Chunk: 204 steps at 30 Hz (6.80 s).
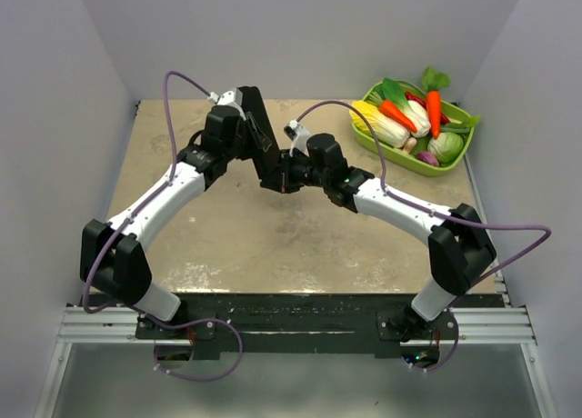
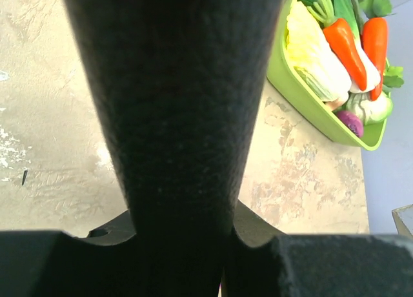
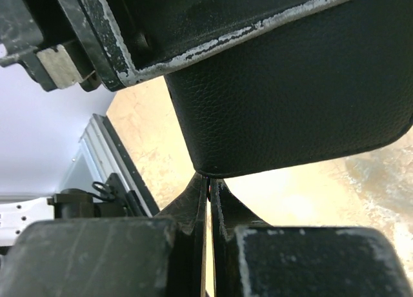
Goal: Sort the hair-cutting tools
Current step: Zip the hairdressing tool bag.
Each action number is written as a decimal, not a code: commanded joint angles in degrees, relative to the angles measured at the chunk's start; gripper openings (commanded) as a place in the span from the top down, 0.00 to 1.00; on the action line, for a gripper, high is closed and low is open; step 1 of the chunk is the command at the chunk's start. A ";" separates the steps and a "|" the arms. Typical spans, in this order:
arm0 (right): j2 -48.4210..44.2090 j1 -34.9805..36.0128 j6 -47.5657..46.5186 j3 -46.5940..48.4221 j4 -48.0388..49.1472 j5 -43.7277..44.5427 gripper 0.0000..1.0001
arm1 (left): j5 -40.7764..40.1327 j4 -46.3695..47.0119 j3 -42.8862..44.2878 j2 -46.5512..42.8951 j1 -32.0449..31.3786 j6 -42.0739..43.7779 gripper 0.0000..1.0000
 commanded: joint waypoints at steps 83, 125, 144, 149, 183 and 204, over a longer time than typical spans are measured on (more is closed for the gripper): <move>-39.21 9.00 -17.45 -20.01 -25.96 19.77 1.00 | 15.76 1.63 6.18 -16.18 5.59 -11.41 1.00; -22.88 6.89 -68.22 -6.05 -21.67 21.10 1.00 | 58.64 -20.51 -21.15 -30.86 5.94 5.64 1.00; -8.72 5.57 -88.00 3.98 -16.29 10.31 1.00 | 68.49 -15.34 -35.12 -39.47 2.87 10.91 1.00; -8.89 5.57 -90.82 4.77 -15.68 7.39 1.00 | 69.37 -15.95 -37.41 -39.65 1.20 13.46 1.00; -8.89 8.21 -89.60 9.61 -17.35 -3.52 0.99 | 67.35 -12.60 -27.40 -15.22 -10.49 20.67 1.00; -23.84 0.31 -65.79 -3.39 -31.23 32.34 0.46 | 61.21 -18.50 -16.76 -10.21 -10.49 24.45 1.00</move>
